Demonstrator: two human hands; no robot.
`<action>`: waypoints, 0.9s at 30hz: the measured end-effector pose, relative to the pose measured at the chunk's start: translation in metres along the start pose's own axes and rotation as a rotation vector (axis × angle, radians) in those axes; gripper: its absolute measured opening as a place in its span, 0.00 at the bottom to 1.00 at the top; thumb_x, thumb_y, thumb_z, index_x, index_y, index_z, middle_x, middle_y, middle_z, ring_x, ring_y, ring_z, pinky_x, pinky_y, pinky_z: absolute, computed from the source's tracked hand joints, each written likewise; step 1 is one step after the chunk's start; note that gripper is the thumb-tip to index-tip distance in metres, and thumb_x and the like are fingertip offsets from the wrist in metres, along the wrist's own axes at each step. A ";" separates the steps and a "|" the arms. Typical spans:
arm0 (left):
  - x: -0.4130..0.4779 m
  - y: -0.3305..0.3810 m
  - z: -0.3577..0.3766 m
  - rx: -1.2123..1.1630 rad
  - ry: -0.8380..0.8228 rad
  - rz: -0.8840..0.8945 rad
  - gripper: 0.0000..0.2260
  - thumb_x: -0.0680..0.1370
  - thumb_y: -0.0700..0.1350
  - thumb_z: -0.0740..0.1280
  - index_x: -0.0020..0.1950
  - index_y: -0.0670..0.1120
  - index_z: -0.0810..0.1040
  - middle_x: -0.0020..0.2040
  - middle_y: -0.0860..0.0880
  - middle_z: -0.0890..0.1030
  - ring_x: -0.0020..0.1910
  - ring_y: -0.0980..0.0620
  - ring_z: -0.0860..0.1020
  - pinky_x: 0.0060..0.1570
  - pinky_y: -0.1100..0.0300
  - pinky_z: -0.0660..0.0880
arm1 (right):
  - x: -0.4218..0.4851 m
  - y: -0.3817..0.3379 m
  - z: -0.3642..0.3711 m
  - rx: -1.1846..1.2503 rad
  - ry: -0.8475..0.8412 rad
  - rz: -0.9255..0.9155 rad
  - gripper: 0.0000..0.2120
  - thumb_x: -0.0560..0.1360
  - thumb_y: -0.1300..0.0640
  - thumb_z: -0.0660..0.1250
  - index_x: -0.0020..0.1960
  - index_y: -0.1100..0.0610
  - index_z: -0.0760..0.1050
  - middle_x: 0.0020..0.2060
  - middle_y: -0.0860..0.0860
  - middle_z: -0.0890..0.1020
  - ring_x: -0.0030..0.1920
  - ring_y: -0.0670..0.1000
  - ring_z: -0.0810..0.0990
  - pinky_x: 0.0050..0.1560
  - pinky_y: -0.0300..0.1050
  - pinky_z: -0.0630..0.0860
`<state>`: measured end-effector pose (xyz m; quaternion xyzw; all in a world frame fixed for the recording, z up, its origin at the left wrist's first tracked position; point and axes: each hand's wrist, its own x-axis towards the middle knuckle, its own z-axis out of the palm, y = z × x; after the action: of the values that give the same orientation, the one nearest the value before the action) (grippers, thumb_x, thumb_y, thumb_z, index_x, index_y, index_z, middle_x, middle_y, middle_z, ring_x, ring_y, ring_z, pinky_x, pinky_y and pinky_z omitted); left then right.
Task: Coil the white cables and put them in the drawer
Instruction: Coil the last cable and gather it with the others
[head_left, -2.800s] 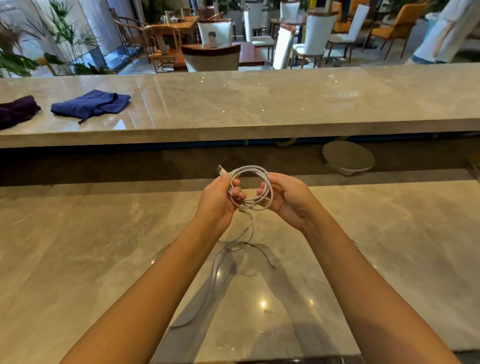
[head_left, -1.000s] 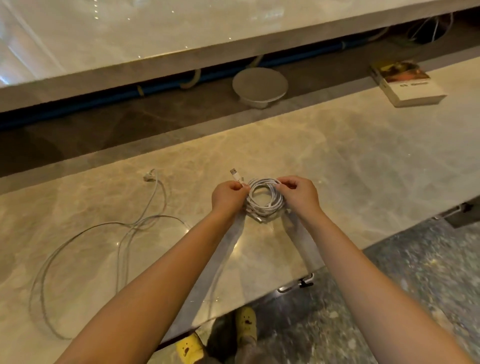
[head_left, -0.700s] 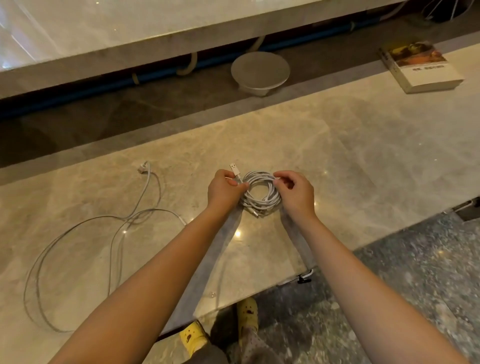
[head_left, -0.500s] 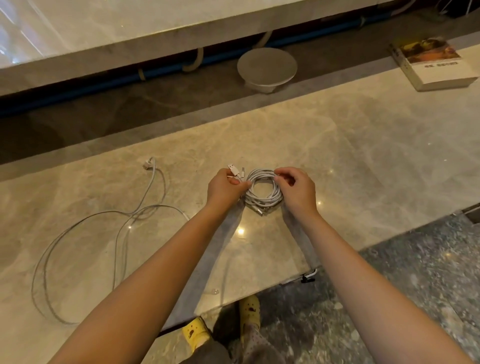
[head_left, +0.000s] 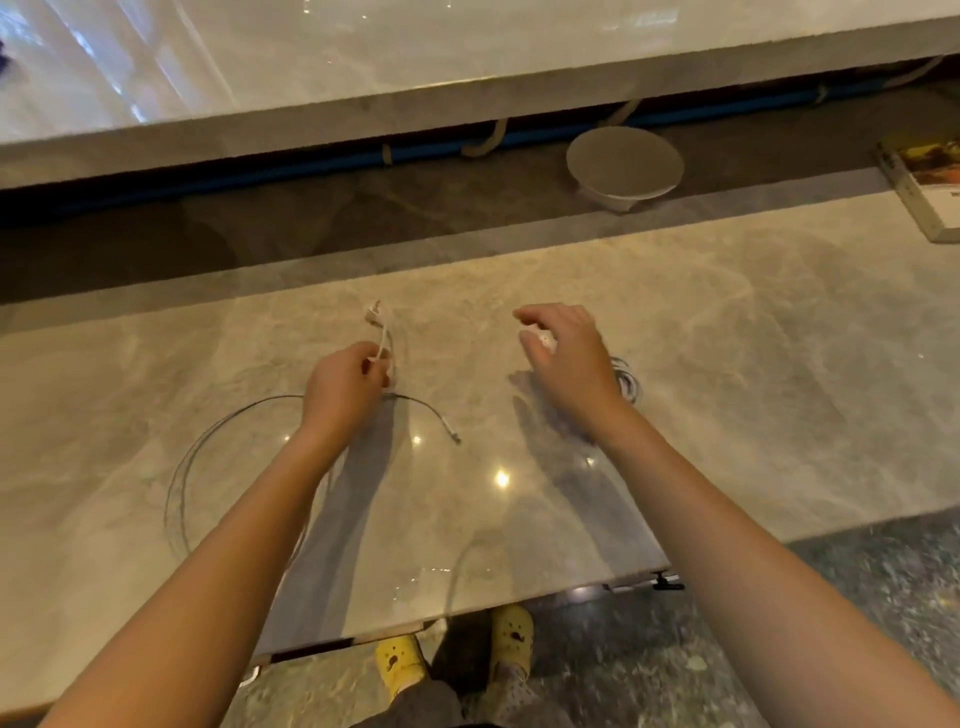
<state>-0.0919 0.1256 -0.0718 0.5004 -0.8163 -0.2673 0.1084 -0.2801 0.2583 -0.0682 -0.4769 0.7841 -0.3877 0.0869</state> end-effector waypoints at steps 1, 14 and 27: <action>-0.003 -0.002 -0.005 -0.046 0.000 0.031 0.09 0.80 0.43 0.61 0.56 0.45 0.79 0.43 0.47 0.81 0.45 0.47 0.79 0.42 0.58 0.70 | 0.003 -0.011 0.011 -0.004 -0.068 -0.044 0.13 0.76 0.63 0.63 0.60 0.60 0.76 0.56 0.56 0.80 0.59 0.56 0.73 0.58 0.40 0.64; -0.019 -0.030 -0.102 -0.222 0.178 0.259 0.10 0.80 0.43 0.61 0.56 0.47 0.80 0.46 0.54 0.77 0.44 0.61 0.73 0.44 0.73 0.68 | 0.038 -0.119 0.067 0.151 -0.387 -0.248 0.06 0.76 0.58 0.65 0.51 0.58 0.78 0.46 0.51 0.81 0.47 0.50 0.77 0.47 0.42 0.72; -0.011 -0.017 -0.159 -0.409 0.288 -0.177 0.20 0.78 0.61 0.56 0.52 0.47 0.78 0.48 0.45 0.81 0.47 0.48 0.80 0.48 0.52 0.78 | 0.044 -0.224 0.050 0.438 -0.311 -0.203 0.07 0.78 0.57 0.62 0.53 0.56 0.77 0.35 0.50 0.83 0.29 0.40 0.77 0.32 0.31 0.74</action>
<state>-0.0030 0.0766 0.0524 0.5703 -0.6745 -0.3613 0.2988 -0.1258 0.1409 0.0623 -0.5767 0.6069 -0.4768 0.2679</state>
